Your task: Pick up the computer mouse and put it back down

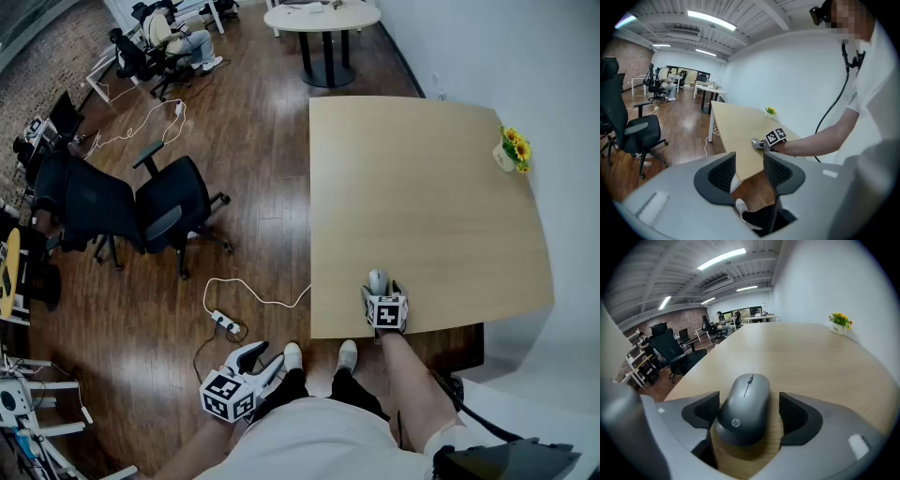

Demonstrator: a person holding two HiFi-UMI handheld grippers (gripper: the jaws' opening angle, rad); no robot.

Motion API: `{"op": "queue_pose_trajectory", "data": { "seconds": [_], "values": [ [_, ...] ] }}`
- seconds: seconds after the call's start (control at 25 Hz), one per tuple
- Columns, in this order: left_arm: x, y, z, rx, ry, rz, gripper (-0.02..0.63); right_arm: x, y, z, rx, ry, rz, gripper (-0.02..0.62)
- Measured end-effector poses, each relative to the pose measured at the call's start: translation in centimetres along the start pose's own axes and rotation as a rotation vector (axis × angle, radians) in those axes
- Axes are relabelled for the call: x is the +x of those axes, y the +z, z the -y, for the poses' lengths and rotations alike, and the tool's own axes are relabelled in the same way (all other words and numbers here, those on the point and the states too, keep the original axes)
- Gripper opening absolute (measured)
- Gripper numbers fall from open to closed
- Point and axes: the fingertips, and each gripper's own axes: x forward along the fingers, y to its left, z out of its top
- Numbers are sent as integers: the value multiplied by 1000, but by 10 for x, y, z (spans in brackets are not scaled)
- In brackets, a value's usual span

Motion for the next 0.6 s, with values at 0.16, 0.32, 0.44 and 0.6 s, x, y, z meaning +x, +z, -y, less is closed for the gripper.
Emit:
{"op": "queue_pose_trajectory", "data": {
  "seconds": [0.16,0.32,0.44,0.6],
  "values": [
    [7,8,-14,20,-29,-14,167,4,5,-4,-40,-36,37,365],
    [12,21,-33,39,-45,-9,167,7,9,-6,-42,-22,-2,310],
    [15,27,-43,47,-56,-4,167,-1,8,1,7,-13,-13,308],
    [12,35,-45,52,-69,10,166,-45,19,5,74,8,36,307]
  ]
}}
